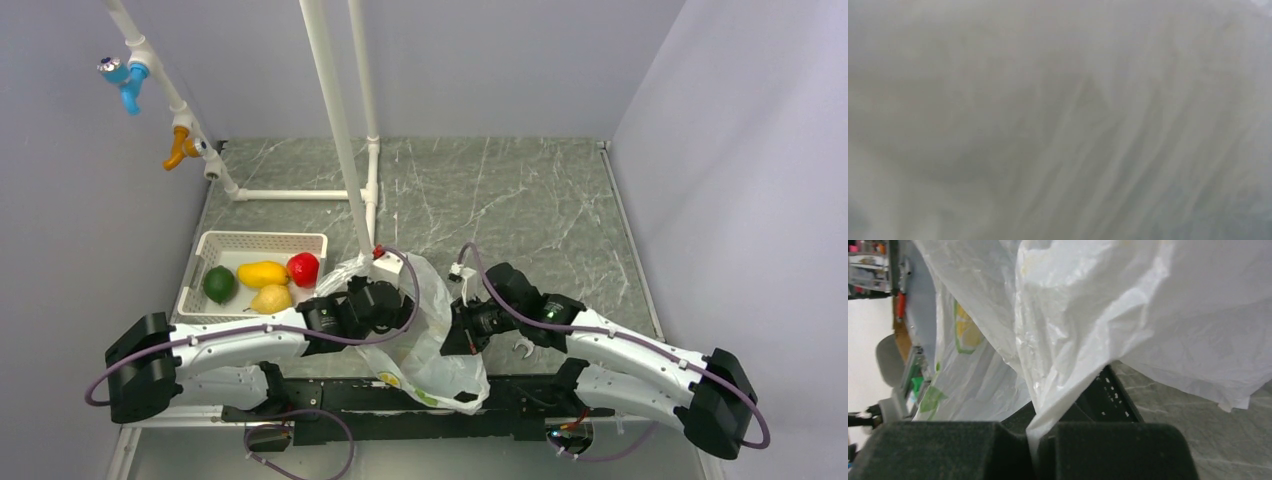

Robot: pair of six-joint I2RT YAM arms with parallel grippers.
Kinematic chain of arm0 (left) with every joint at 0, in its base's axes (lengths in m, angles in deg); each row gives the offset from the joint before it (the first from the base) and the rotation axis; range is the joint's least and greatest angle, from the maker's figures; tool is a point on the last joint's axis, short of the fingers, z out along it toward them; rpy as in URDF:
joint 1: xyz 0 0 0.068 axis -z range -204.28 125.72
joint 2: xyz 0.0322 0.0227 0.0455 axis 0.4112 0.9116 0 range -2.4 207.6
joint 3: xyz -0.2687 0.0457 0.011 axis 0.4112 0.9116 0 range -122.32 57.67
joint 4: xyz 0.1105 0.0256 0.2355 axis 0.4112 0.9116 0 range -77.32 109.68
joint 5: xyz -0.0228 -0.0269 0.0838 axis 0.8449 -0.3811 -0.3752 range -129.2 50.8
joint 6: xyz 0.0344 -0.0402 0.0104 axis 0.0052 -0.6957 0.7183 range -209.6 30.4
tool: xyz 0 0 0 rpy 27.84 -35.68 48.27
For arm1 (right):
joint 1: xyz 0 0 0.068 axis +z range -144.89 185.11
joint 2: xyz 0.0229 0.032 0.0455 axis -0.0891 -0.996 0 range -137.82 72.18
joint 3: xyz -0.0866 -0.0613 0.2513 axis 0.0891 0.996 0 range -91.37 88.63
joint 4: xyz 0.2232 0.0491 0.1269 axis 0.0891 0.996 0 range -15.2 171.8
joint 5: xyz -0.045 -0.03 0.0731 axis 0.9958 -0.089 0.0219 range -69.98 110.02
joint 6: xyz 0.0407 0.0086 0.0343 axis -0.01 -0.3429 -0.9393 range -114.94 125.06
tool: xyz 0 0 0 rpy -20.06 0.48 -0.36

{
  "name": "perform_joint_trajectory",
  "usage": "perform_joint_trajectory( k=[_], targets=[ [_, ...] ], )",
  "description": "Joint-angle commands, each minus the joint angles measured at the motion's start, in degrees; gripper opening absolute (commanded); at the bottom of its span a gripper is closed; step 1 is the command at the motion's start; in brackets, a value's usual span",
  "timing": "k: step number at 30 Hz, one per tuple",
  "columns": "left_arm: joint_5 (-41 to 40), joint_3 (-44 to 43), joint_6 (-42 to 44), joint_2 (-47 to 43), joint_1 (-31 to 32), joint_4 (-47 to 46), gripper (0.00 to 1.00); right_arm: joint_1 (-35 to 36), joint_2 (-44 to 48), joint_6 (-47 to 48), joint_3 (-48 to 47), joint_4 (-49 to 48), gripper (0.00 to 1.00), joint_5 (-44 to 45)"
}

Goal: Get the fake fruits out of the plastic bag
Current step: Take out the fake fruit from the plastic bag.

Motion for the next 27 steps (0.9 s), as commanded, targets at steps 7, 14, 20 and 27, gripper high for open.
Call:
perform_joint_trajectory(
  k=[7, 14, 20, 27],
  targets=[
    [1.8, 8.7, 0.0, -4.1, -0.5, -13.6, 0.91, 6.0, -0.3, 0.3, 3.1, -5.8, 0.00, 11.8],
    [-9.9, -2.6, -3.5, 8.9, -0.5, -4.4, 0.87, 7.5, -0.8, -0.5, 1.6, -5.9, 0.00, 12.2],
    [-13.3, -6.6, -1.4, 13.4, -0.7, -0.6, 0.92, 7.5, 0.4, -1.1, 1.2, -4.7, 0.00, 12.8],
    [-5.8, -6.2, 6.8, 18.0, -6.3, -6.4, 0.86, 7.5, 1.3, -2.2, 1.3, -5.0, 0.00, 12.1]
  ],
)
